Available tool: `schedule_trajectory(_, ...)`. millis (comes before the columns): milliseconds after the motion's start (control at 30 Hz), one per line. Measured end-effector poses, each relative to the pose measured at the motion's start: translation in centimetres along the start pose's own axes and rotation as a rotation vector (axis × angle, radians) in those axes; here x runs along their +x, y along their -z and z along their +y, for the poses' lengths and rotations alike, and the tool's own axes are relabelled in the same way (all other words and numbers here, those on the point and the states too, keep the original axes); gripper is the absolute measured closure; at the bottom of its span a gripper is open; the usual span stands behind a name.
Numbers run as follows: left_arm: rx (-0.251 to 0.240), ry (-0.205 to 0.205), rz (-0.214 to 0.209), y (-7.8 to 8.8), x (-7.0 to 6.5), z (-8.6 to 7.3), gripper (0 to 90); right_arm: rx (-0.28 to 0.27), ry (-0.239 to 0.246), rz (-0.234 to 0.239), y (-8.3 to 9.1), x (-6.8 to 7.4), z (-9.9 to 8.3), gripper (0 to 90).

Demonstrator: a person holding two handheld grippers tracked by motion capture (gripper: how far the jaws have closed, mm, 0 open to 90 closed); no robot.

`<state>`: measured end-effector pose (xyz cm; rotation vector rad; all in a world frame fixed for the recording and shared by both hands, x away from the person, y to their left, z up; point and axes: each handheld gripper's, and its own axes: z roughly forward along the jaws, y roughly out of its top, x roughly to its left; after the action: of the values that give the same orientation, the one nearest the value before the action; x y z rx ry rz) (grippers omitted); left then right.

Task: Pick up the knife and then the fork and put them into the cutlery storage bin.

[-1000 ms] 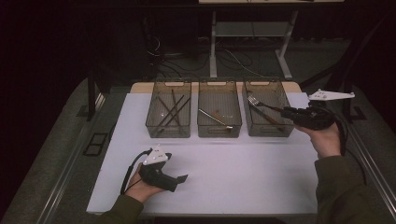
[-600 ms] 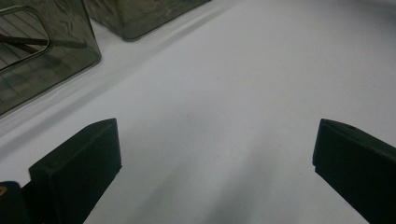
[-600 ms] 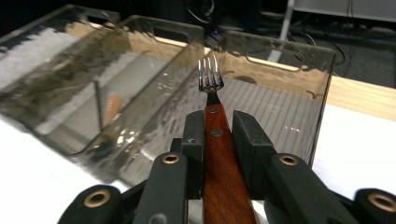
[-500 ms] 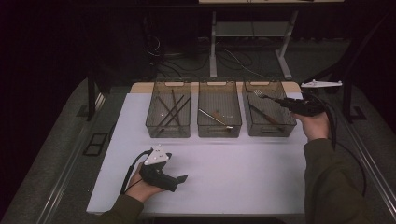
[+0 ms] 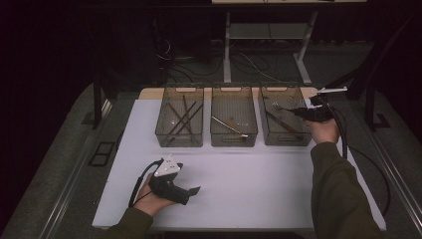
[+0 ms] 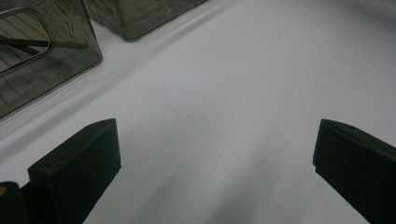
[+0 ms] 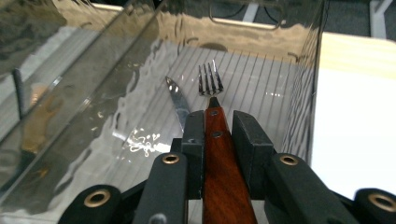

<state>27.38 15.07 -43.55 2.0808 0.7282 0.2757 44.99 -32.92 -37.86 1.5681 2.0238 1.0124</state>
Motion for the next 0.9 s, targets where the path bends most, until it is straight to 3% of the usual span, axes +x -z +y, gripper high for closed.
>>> schedule_trajectory(400, 0.006, -0.004, -0.003, 0.0, 0.0, 0.0, 0.0, 0.06, 0.02, -0.01, -2.0, 0.7, -0.3, 73.1)
schedule_trajectory(467, 0.006, -0.003, -0.003, 0.0, 0.0, 0.0, 0.0, 0.054, 0.025, -0.018, -2.0, 0.7, -0.3, 61.6)
schedule_trajectory(567, 0.006, -0.004, -0.003, 0.0, 0.0, 0.0, 0.0, 0.048, 0.03, -0.02, -1.8, 0.7, -0.3, 52.1)
schedule_trajectory(800, 0.006, -0.001, -0.005, -0.1, 0.1, 0.0, 0.0, 0.033, 0.022, 0.028, -1.2, 0.6, -0.3, 41.3)
schedule_trajectory(900, 0.005, 0.004, -0.005, -0.1, 0.1, 0.0, 0.0, 0.021, 0.04, 0.051, -0.7, 0.8, -0.3, 38.8)
